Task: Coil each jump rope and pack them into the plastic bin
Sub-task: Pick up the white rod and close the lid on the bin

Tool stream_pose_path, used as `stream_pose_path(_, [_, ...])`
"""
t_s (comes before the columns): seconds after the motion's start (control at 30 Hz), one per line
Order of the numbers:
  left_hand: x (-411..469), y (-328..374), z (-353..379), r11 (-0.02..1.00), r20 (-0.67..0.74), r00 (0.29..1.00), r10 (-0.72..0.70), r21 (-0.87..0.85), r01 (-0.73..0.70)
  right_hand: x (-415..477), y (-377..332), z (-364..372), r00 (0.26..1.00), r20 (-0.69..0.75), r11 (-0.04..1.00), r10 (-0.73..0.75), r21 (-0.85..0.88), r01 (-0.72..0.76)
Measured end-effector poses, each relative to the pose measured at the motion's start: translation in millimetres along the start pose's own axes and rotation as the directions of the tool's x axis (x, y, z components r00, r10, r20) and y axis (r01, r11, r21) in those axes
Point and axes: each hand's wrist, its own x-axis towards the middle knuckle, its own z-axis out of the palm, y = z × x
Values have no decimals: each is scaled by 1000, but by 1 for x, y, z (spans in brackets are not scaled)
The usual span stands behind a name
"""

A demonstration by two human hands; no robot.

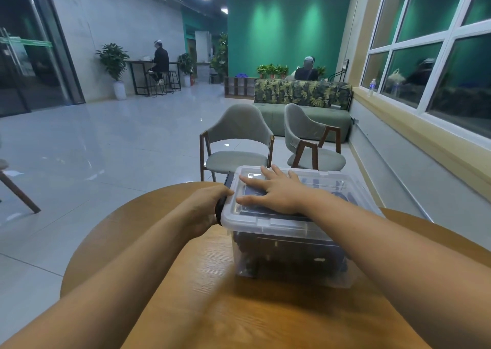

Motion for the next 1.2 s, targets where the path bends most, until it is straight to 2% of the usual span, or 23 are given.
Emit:
stream_pose_path(0.43, [-3, 12, 16, 962, 88, 996, 28, 268, -51, 0, -3, 2, 1000, -9, 1000, 21, -1, -21])
stream_pose_path(0.63, [-1, 17, 16, 905, 23, 999, 42, 422, -48, 1, -1, 1, 1000, -29, 1000, 2, 5, -2])
stream_pose_path(0.73, [2, 21, 22, 819, -55, 992, 111, 570, -60, 2, 0, 1, 999, -31, 1000, -3, 7, 3])
stream_pose_path(0.83, [1, 26, 38, 700, -31, 965, 259, 695, -166, 1, 1, -2, 1000, -29, 1000, 1, -10, -1])
stream_pose_path(0.9, [3, 30, 50, 551, 35, 939, 342, 802, -231, 1, 2, -4, 1000, -26, 1000, 4, -12, -4])
stream_pose_path(1.0, [6, 40, 69, 327, 105, 922, 374, 915, -237, -5, 6, -11, 999, -44, 999, -13, 45, 15])
stream_pose_path(1.03, [7, 44, 76, 307, 118, 920, 374, 920, -243, -10, 9, -15, 998, -54, 997, -31, 73, 35])
stream_pose_path(1.1, [9, 49, 89, 352, 162, 916, 367, 887, -298, -25, 14, -25, 996, -80, 986, -44, 159, 56])
stream_pose_path(1.2, [12, 51, 114, 375, 258, 898, 356, 841, -390, -47, 33, -35, 995, -94, 974, 17, 226, 4])
